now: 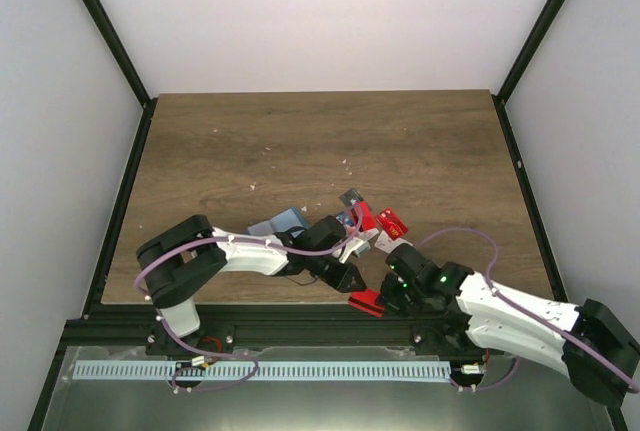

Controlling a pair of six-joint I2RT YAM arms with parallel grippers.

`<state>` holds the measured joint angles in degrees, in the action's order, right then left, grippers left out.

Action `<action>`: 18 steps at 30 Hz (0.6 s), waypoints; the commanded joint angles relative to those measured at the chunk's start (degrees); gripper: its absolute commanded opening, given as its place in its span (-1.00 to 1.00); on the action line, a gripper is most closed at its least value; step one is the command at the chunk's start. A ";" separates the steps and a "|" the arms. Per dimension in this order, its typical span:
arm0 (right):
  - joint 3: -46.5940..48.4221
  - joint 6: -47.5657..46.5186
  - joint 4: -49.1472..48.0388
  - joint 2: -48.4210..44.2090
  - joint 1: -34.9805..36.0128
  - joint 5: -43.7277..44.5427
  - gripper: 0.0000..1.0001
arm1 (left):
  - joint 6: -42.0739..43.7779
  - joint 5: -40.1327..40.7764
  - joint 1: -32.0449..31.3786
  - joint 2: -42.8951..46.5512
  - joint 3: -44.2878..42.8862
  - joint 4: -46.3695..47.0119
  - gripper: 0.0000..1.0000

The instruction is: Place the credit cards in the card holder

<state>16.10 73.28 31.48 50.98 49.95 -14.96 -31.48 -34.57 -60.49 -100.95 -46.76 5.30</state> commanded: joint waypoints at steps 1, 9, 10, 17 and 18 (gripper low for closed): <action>-0.27 0.46 2.77 -1.90 -0.03 3.49 -0.71 | -1.22 2.94 0.18 3.86 0.85 0.31 -0.71; 6.80 -1.68 0.76 -4.02 -0.08 5.05 -0.99 | -2.69 12.63 5.98 18.04 1.88 -8.28 -0.70; 7.84 -2.13 -0.83 -3.74 -0.11 5.33 -0.99 | -2.70 13.52 7.19 20.04 2.14 -9.29 -0.68; 13.10 -6.31 -14.71 0.82 -4.74 3.68 -0.99 | -4.38 19.41 16.30 35.04 5.70 -14.60 -0.43; 13.32 -6.68 -17.86 1.20 -5.66 3.18 -0.99 | -5.17 19.52 18.06 36.76 6.45 -14.53 -0.39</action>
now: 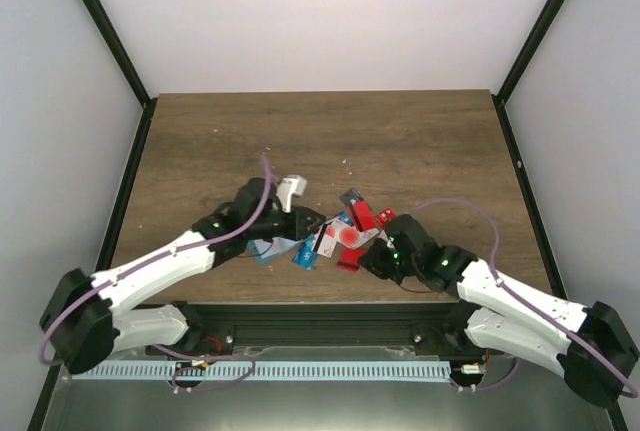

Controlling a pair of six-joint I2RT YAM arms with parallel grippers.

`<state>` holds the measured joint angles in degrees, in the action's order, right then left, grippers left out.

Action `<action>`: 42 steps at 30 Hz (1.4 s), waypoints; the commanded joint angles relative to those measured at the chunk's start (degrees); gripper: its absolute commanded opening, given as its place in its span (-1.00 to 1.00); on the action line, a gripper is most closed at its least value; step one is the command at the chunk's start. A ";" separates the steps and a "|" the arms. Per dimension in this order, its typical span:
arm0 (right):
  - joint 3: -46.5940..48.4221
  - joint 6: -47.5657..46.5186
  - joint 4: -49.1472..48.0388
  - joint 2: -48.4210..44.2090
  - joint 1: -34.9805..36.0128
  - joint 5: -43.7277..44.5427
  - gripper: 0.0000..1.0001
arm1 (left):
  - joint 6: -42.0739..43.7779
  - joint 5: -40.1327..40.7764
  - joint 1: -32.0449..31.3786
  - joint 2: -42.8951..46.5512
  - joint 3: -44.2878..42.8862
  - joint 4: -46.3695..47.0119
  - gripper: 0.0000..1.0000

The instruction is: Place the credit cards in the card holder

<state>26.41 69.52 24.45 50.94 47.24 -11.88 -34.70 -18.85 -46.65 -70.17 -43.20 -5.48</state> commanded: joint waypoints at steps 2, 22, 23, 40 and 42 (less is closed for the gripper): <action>3.83 -3.48 -16.82 2.28 -4.84 -0.58 -0.99 | -3.45 3.12 6.37 9.07 4.30 -2.52 -0.27; 8.29 3.55 -59.20 14.38 -6.90 -11.72 -0.99 | -15.95 -8.45 11.38 15.44 10.49 21.35 0.28; 7.96 4.21 -60.90 14.97 -6.88 -12.67 -0.99 | -16.34 -8.62 11.56 15.23 10.91 22.79 0.28; 6.35 5.27 -72.41 21.56 -7.53 -22.80 -0.90 | -15.61 -4.75 12.63 14.89 12.68 30.67 -0.92; 7.14 1.41 -69.94 21.41 -9.39 -25.75 -0.51 | -14.02 -5.95 13.01 15.33 12.15 28.67 -0.92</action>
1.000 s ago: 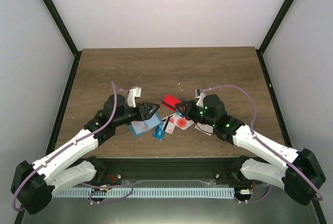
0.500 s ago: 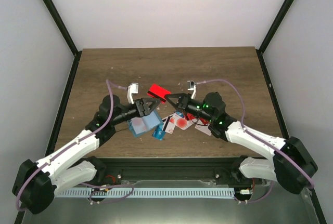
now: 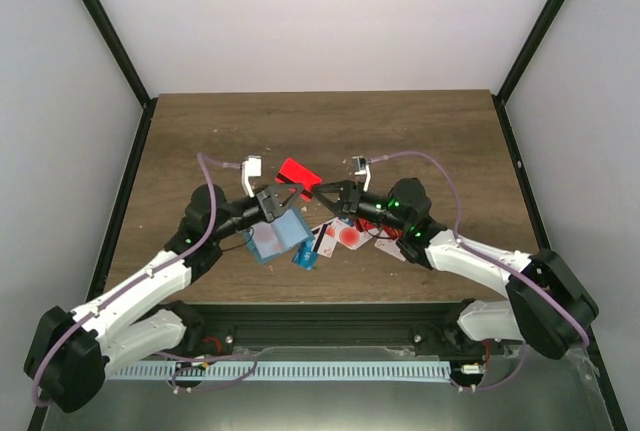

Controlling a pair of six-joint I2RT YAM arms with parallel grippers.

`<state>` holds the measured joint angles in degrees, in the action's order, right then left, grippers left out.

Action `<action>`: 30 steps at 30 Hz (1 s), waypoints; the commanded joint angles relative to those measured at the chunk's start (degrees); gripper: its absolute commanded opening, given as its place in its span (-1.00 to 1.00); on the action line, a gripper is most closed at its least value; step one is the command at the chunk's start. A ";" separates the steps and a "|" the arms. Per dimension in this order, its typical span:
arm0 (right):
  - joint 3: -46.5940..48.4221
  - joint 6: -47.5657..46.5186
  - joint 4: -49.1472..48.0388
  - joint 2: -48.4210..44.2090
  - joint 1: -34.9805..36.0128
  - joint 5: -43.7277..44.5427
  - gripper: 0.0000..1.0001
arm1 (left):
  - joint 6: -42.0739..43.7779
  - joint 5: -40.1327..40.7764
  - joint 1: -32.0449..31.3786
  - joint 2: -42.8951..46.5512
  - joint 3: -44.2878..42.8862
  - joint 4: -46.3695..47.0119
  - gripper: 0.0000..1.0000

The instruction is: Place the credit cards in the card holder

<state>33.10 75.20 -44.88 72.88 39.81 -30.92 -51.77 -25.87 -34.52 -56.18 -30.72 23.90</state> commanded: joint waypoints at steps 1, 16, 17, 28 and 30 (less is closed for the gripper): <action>0.91 -6.65 0.62 -0.57 -3.41 -8.62 -0.22 | 3.93 -0.60 1.08 1.54 -0.87 -2.08 -0.92; 12.94 -36.15 23.97 2.35 -9.33 -32.51 0.36 | 17.66 -21.35 2.18 -0.32 -9.49 -22.64 -0.92; 13.15 -36.44 24.01 2.43 -9.05 -33.41 0.29 | 17.90 -21.53 2.18 -0.71 -9.63 -22.89 -0.92; 14.17 -37.71 25.08 3.42 -7.14 -36.53 -0.81 | 18.72 -22.30 2.18 -3.53 -10.49 -23.00 -0.92; 14.08 -37.63 24.96 3.75 -6.91 -36.32 -0.98 | 18.82 -22.07 2.20 -3.79 -10.38 -23.11 -0.92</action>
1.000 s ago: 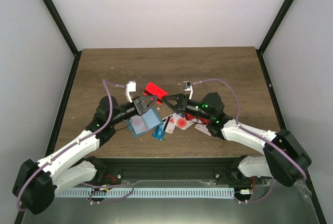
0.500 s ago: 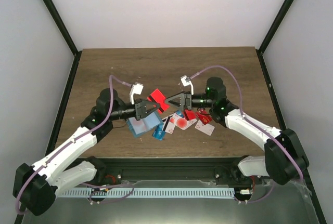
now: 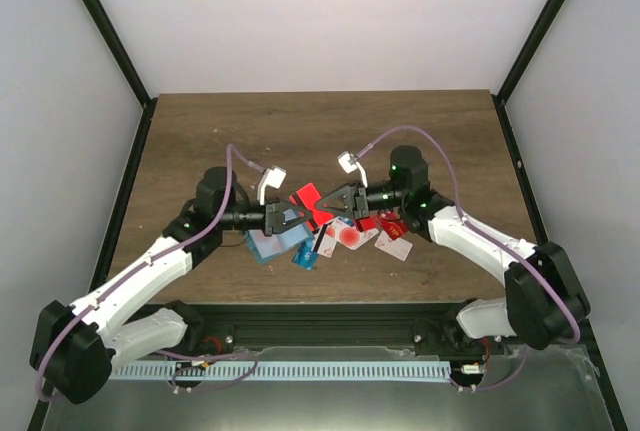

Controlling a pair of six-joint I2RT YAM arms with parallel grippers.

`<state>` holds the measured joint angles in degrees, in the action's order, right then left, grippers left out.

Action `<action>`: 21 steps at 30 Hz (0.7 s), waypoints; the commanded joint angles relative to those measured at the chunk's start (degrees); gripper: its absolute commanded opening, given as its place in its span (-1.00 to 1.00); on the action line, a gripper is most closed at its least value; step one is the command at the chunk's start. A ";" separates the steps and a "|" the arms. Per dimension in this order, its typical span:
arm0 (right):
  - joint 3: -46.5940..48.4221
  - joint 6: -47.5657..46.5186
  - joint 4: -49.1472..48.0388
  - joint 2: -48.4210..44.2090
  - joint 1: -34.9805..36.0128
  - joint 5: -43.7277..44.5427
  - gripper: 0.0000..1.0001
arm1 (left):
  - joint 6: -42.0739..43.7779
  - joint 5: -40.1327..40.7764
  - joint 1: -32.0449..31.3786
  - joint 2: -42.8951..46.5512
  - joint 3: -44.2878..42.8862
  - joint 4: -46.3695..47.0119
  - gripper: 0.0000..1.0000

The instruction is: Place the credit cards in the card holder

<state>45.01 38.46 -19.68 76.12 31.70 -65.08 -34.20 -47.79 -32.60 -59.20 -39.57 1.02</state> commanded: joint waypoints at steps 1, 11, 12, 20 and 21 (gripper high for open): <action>2.10 -0.90 -0.17 0.69 1.36 -1.92 -0.99 | 1.28 -0.19 0.27 -0.87 -1.51 -0.27 -0.92; 2.39 -0.87 7.30 6.61 1.64 9.69 -0.99 | 4.29 29.41 0.39 0.14 -2.50 -21.81 -0.10; 2.52 -0.56 7.41 8.00 1.87 10.42 -0.99 | 3.82 32.13 0.35 -0.05 -2.28 -23.91 -0.11; 11.31 -4.27 15.56 20.20 6.10 15.61 -0.99 | -0.16 45.36 0.47 0.69 2.01 -29.67 -0.42; 12.45 -4.84 16.36 21.59 6.45 15.84 -0.99 | -0.54 46.25 0.47 0.46 2.46 -29.74 -0.45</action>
<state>51.79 36.82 -7.90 94.06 36.23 -52.14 -32.86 -10.70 -32.38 -59.22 -38.98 -24.40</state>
